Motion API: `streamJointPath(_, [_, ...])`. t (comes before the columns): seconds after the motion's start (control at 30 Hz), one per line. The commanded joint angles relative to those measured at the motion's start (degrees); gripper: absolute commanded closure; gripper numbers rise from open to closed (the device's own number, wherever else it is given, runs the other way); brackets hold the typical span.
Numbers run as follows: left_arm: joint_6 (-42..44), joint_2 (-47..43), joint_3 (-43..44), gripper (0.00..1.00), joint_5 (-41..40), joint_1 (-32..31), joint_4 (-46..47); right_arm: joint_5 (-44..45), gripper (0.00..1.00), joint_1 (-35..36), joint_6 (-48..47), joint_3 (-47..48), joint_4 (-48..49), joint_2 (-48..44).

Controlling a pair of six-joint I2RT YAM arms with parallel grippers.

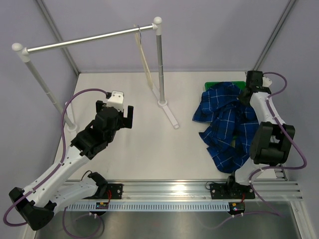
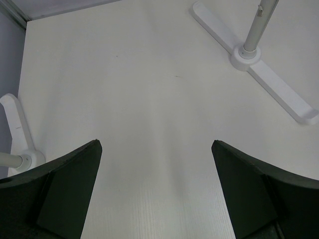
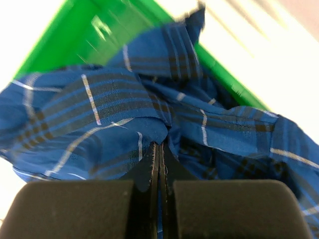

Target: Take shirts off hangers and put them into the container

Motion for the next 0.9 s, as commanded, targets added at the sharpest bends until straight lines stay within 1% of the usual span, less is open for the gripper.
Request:
streamJointPath(0.0, [0.5,-0.8,-0.5,0.01,-1.7,0.2,1.9,-1.9,1.0,-1.0,1.7,-2.6,0.2,4.0])
streamJointPath(0.13, [0.5,-0.7,-0.5,0.01,-1.4,0.2,1.9,-4.6,1.0,-2.2,2.0,-3.9,1.4,8.4])
streamJointPath(0.2, [0.5,-0.7,-0.4,0.01,-1.1,0.2,1.9,-4.4,0.96,-2.2,1.5,-4.1,1.8,9.1])
streamJointPath(0.23, [0.4,-0.6,-0.5,0.01,-1.1,0.2,1.8,-4.2,0.87,-2.2,1.0,-4.3,2.1,8.6])
streamJointPath(0.33, [0.5,-0.6,-0.4,0.01,-0.9,0.2,1.8,-2.5,0.68,-1.6,-1.6,-4.8,3.4,4.7])
streamJointPath(0.37, [0.5,-0.7,-0.4,0.01,-0.8,0.2,1.8,-2.0,0.53,-1.2,-2.4,-4.8,3.9,1.8])
streamJointPath(0.43, [0.5,-0.6,-0.2,0.01,-0.7,0.2,1.6,0.1,0.4,0.0,-5.2,-4.4,4.2,-0.8])
streamJointPath(0.47, [0.5,-0.6,-0.2,0.01,-0.8,0.2,1.6,1.3,0.31,2.1,-6.0,-3.7,3.9,-2.9])
streamJointPath(0.5, [0.4,-0.6,-0.2,0.01,-0.8,0.2,1.6,2.8,0.27,3.5,-7.6,-3.4,3.6,-3.8])
streamJointPath(0.53, [0.5,-0.6,-0.3,0.01,-0.9,0.2,1.5,5.3,0.24,6.5,-8.5,-2.8,3.2,-5.2])
streamJointPath(0.67, [0.5,-0.6,-0.3,0.01,-1.1,0.2,1.6,8.8,0.23,14.1,-11.1,-2.8,3.3,-8.2])
streamJointPath(0.7, [0.5,-0.6,-0.3,0.01,-1.1,0.2,1.6,9.1,0.23,17.8,-12.5,-3.1,4.5,-8.8])
streamJointPath(0.73, [0.4,-0.5,-0.3,0.01,-1.1,0.2,1.6,9.9,0.23,19.6,-13.0,-3.4,4.9,-9.1])
streamJointPath(0.8, [0.4,-0.5,-0.3,0.01,-1.1,0.2,1.5,8.6,0.23,24.1,-14.5,-4.1,5.4,-9.5])
streamJointPath(0.87, [0.4,-0.5,-0.2,0.01,-1.1,0.2,1.5,8.6,0.23,26.6,-14.8,-4.2,6.4,-8.8])
